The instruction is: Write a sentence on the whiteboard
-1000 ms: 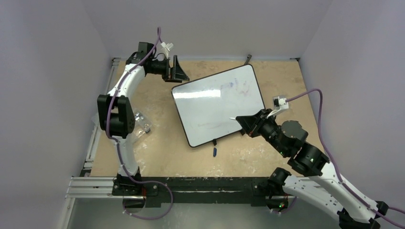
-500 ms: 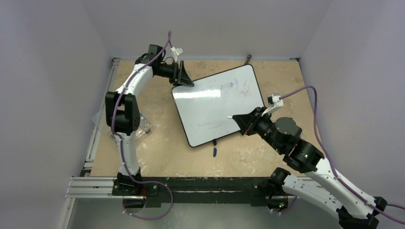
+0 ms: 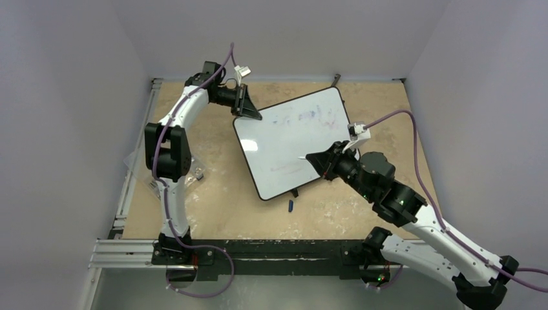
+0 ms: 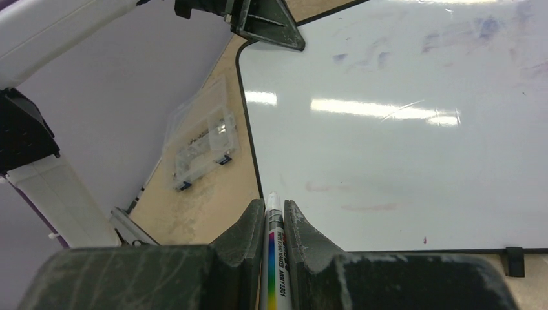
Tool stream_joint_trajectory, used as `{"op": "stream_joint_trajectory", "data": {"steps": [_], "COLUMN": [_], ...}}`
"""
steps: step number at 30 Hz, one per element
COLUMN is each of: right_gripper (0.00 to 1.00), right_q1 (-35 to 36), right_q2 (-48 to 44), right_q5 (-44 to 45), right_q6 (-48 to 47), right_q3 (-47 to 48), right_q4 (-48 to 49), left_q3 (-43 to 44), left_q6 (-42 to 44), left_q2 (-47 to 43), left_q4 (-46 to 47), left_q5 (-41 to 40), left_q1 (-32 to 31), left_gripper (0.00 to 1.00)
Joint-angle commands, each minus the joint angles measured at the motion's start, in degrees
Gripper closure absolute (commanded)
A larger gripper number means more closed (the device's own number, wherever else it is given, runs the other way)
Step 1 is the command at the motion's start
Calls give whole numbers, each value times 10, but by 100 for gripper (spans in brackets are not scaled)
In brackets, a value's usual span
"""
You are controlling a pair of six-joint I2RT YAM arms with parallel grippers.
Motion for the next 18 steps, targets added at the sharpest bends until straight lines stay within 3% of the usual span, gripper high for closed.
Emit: {"op": "stream_joint_trajectory", "data": {"steps": [1,18], "right_gripper": [100,100], "right_q1": [0,0], "right_q2": [19,211], "right_q5": [-22,-202], "right_q6": [-24,-138], "right_q3": [26,19], "right_q4": [58,296], "left_q3": [25,-8], "left_q6": [14,20], "left_q2": [1,-26], "left_q4": [-10,16], "left_q5": [-3,14], "left_q1": [-3,-5], "left_gripper": [98,100]}}
